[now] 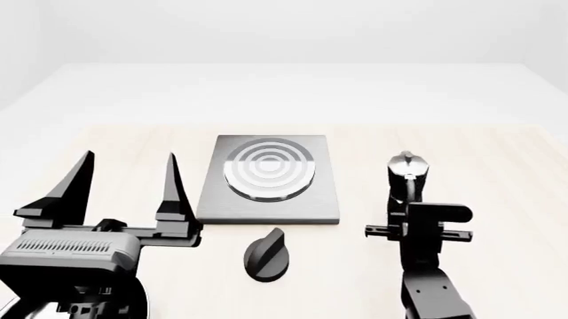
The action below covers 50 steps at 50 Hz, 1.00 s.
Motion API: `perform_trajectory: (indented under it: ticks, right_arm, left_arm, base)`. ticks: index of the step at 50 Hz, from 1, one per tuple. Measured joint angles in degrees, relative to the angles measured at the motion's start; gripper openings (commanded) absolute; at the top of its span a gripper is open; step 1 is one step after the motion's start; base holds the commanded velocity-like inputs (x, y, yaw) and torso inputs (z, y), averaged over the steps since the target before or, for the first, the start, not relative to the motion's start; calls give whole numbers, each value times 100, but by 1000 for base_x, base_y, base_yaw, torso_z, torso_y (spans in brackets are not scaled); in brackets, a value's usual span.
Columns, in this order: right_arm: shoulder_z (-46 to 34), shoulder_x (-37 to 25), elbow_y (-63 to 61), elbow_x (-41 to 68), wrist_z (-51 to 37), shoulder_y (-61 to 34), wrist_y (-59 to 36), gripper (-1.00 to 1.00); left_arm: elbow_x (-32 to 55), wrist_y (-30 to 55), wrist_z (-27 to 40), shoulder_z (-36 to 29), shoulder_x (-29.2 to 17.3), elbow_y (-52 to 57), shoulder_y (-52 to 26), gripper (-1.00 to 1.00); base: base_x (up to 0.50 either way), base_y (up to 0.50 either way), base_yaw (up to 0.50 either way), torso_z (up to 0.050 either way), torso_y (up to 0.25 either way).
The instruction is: Turn on the stove and put the moka pot on it.
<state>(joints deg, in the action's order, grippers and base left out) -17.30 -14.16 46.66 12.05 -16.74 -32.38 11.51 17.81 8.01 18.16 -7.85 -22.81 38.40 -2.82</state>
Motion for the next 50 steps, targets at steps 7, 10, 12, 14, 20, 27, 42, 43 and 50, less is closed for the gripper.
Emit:
perform_trajectory:
  ticks: [7, 10, 12, 14, 20, 27, 42, 43, 50]
  right_arm:
    - [-91, -96, -668, -12, -72, 65, -409, -100]
    - [-149, -119, -946, -38, -88, 4, -634, -100]
    - [-189, -124, -1110, -59, -95, -53, -774, -100]
    - [-231, -117, -1220, -85, -98, -123, -884, -100]
    - [-359, -63, -1445, -157, -86, -337, -1133, -100]
    - [-477, 69, -1506, -173, -2, -622, -1247, -100]
    - [-543, 701, 632, -159, 346, -1979, -214, -100]
    - [-552, 748, 856, -176, 362, -2088, -98, -100]
    - [-581, 997, 1938, -289, 408, -2681, 387, -100]
  left_arm:
    - [12, -39, 5, 1, -2, -12, 24, 100]
    - [15, -70, 1, 1, -1, -31, 37, 100]
    - [19, -92, -1, 4, -1, -43, 49, 100]
    - [23, -112, -1, 8, -3, -52, 62, 100]
    - [33, -154, 5, 24, -12, -59, 101, 100]
    - [39, -162, 16, 22, -21, -66, 101, 100]
    - [62, -144, 41, 7, -42, -67, 87, 100]
    - [64, -148, 42, 9, -43, -70, 89, 100]
    - [74, -168, 42, 9, -53, -103, 91, 100]
  base:
    - [0, 0, 0, 0, 1]
    - [0, 0, 0, 0, 0]
    - [0, 0, 0, 0, 0]
    - [0, 0, 0, 0, 5]
    - [0, 0, 0, 0, 0]
    - [0, 0, 0, 0, 1]
    - [0, 0, 0, 0, 1]
    - [0, 0, 0, 0, 0]
    - [0, 0, 0, 0, 1]
